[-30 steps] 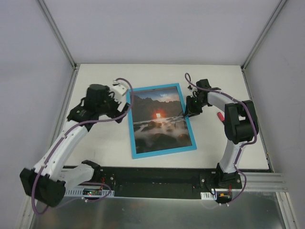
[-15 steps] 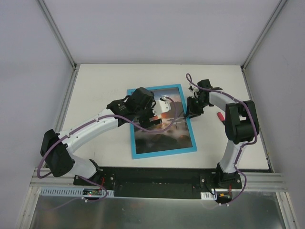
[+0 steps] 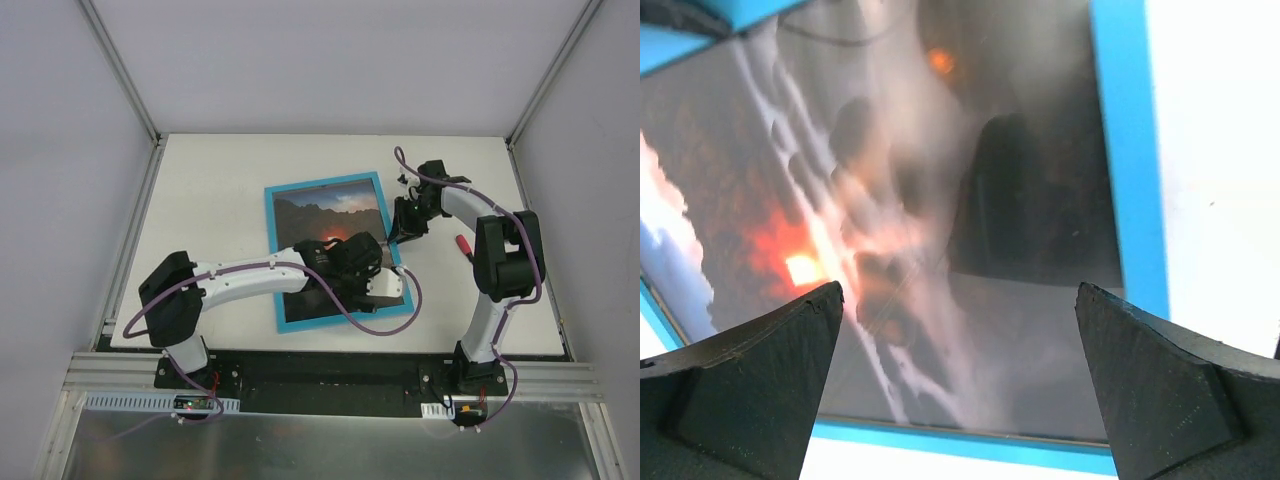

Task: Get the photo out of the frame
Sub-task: Turn over the photo frame at the center of the board.

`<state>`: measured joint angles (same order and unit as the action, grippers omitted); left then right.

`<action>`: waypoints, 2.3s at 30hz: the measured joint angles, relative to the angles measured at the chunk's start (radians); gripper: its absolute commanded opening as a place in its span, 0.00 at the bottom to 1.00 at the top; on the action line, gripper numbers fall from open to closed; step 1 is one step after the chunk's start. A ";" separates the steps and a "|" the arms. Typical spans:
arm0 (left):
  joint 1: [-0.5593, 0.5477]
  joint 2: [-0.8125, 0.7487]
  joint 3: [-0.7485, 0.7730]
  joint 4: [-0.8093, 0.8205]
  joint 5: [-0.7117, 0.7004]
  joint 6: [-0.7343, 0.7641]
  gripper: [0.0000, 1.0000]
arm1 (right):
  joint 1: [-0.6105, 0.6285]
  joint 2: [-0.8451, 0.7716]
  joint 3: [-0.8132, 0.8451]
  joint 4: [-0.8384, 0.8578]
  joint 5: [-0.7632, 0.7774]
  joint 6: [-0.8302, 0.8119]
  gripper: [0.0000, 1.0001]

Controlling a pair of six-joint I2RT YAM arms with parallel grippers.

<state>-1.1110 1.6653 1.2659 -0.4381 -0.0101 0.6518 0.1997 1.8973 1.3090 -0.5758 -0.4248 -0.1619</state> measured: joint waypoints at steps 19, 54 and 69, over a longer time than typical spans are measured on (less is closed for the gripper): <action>-0.105 0.112 0.089 0.025 0.047 -0.103 0.99 | -0.004 -0.019 0.031 -0.013 -0.023 -0.006 0.38; -0.108 0.115 0.008 0.059 0.052 -0.095 0.99 | 0.064 0.113 0.128 -0.095 0.092 -0.035 0.01; -0.176 0.209 0.069 0.066 -0.051 -0.140 0.99 | 0.065 0.113 0.148 -0.134 0.079 -0.034 0.00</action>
<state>-1.2869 1.8740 1.3346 -0.3721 -0.0608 0.5114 0.2646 2.0098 1.4567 -0.7094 -0.3454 -0.1955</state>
